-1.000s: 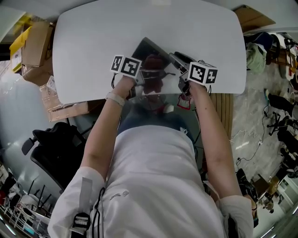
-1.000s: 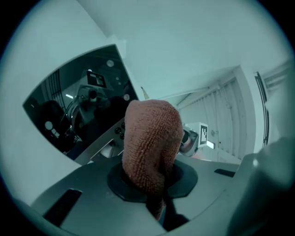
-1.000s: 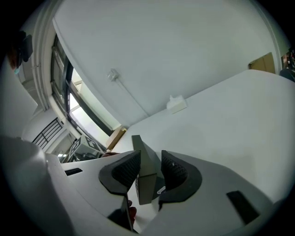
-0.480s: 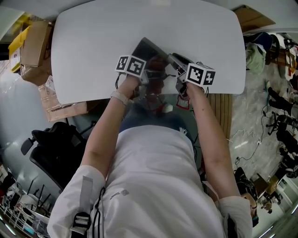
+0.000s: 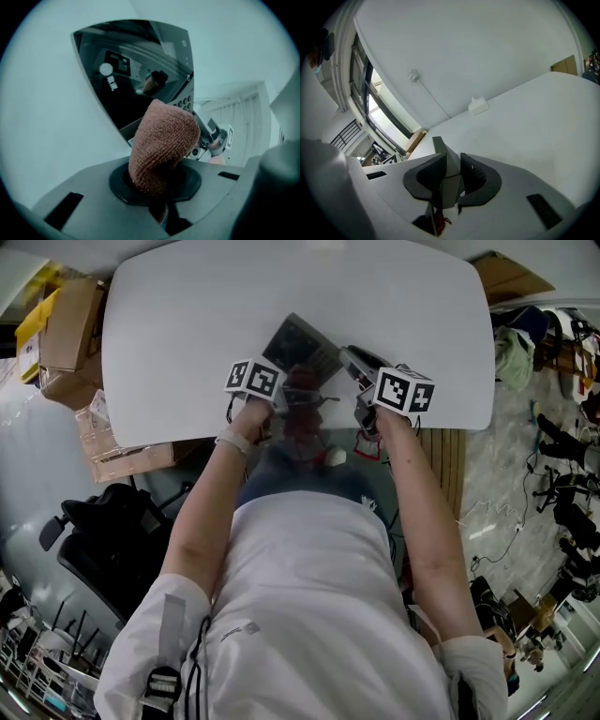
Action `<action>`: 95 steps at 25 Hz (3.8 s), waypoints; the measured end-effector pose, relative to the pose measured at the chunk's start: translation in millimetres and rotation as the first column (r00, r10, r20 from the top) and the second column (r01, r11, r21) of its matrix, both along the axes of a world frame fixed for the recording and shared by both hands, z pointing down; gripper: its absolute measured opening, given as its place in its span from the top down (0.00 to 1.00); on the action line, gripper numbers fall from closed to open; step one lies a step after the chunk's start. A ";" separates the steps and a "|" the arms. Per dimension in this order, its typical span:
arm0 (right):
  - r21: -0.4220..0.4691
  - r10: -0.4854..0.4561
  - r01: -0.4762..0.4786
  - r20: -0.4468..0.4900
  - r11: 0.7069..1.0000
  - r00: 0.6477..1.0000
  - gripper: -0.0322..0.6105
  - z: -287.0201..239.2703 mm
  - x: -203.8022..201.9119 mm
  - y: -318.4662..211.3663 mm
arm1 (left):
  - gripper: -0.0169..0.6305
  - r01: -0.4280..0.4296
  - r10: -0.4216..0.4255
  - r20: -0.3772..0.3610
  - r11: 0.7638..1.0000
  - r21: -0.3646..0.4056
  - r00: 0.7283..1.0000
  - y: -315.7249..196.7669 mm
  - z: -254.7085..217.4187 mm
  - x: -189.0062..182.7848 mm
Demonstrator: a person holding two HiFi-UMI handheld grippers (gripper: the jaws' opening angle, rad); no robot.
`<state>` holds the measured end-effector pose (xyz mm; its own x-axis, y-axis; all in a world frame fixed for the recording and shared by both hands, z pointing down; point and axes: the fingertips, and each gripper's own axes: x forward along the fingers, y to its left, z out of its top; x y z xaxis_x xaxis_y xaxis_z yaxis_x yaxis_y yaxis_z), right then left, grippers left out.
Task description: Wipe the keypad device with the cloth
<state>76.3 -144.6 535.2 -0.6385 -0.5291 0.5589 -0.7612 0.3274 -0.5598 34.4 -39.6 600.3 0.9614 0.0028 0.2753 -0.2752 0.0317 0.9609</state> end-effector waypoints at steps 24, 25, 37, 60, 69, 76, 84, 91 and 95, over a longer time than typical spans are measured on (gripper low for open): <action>0.005 0.121 -0.121 0.082 0.993 0.989 0.84 -7.9 -8.4 8.4 | 0.90 0.126 -0.130 0.064 0.990 0.056 0.989 -17.4 0.1 -59.9; 0.009 0.126 -0.127 0.081 0.992 0.989 0.84 -8.7 -7.8 8.4 | 0.90 0.120 -0.122 0.027 0.991 0.063 0.992 -14.9 -10.6 -55.6; 0.021 0.128 -0.130 0.072 0.991 0.989 0.84 -11.5 7.4 14.4 | 0.90 0.001 0.025 -0.283 0.996 0.092 0.959 -6.5 -81.3 15.6; -0.010 0.002 -0.002 -0.018 1.000 1.000 0.84 -3.8 -6.6 22.1 | 0.90 -0.049 0.033 -0.244 0.997 -0.058 0.969 11.8 -24.8 25.4; -0.009 0.007 -0.007 -0.050 1.000 0.999 0.86 -1.5 -4.1 20.4 | 0.90 0.010 -0.045 -0.198 0.985 -0.171 0.979 22.7 4.0 8.2; 0.062 -0.091 0.102 -0.148 0.993 0.985 0.86 -11.8 -16.1 16.3 | 0.90 0.036 -0.070 -0.166 0.979 -0.199 0.984 22.8 7.6 -1.5; 0.089 -0.152 0.175 -0.219 0.981 0.964 0.85 -14.6 -27.4 6.7 | 0.90 0.094 -0.124 -0.136 0.974 -0.208 0.983 11.9 9.5 -22.9; 0.078 -0.242 0.272 -0.274 0.959 0.931 0.78 -6.8 -44.7 11.6 | 0.90 0.105 -0.130 -0.117 0.974 -0.199 0.985 -1.0 13.6 -39.1; 0.065 -0.245 0.273 -0.282 0.960 0.928 0.77 -2.2 -46.0 12.7 | 0.90 0.084 -0.108 -0.113 0.977 -0.197 0.988 -2.1 14.8 -42.1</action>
